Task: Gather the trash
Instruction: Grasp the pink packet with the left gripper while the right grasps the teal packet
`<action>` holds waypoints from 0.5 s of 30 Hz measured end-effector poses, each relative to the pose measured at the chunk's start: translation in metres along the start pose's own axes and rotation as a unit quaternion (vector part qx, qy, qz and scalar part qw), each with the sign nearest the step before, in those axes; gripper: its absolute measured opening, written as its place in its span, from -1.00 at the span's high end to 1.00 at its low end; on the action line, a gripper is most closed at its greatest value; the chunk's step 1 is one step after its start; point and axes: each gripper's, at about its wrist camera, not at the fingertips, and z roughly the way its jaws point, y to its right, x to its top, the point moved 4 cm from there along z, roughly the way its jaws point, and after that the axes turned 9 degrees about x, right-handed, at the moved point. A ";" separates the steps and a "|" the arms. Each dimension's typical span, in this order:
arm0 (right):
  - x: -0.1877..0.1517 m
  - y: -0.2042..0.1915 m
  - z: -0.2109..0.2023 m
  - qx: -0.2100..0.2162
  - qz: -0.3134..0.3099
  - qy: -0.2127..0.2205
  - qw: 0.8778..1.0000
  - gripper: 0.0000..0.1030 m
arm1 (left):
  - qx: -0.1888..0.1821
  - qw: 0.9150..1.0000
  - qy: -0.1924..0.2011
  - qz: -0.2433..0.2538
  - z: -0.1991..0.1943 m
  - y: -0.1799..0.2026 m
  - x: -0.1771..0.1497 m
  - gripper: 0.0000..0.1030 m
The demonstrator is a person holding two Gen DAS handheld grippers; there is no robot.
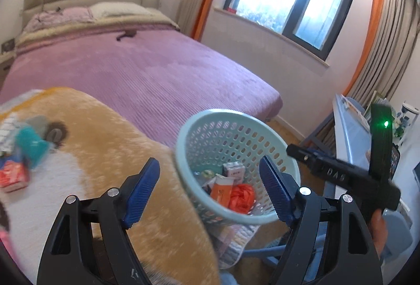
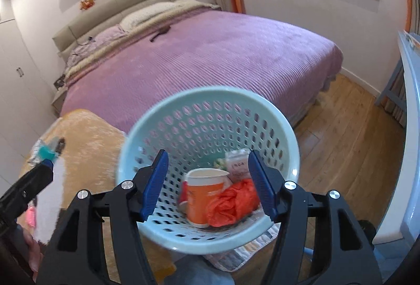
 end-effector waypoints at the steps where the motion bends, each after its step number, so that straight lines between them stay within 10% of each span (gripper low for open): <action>1: 0.001 -0.007 -0.004 0.001 -0.008 0.005 1.000 -0.16 | 0.007 1.000 0.009 0.004 -0.009 -0.003 0.000 -0.48; 15: -0.003 -0.153 -0.003 0.097 -0.129 0.013 0.987 -0.16 | 0.208 0.976 0.051 -0.043 -0.100 -0.131 -0.027 -0.57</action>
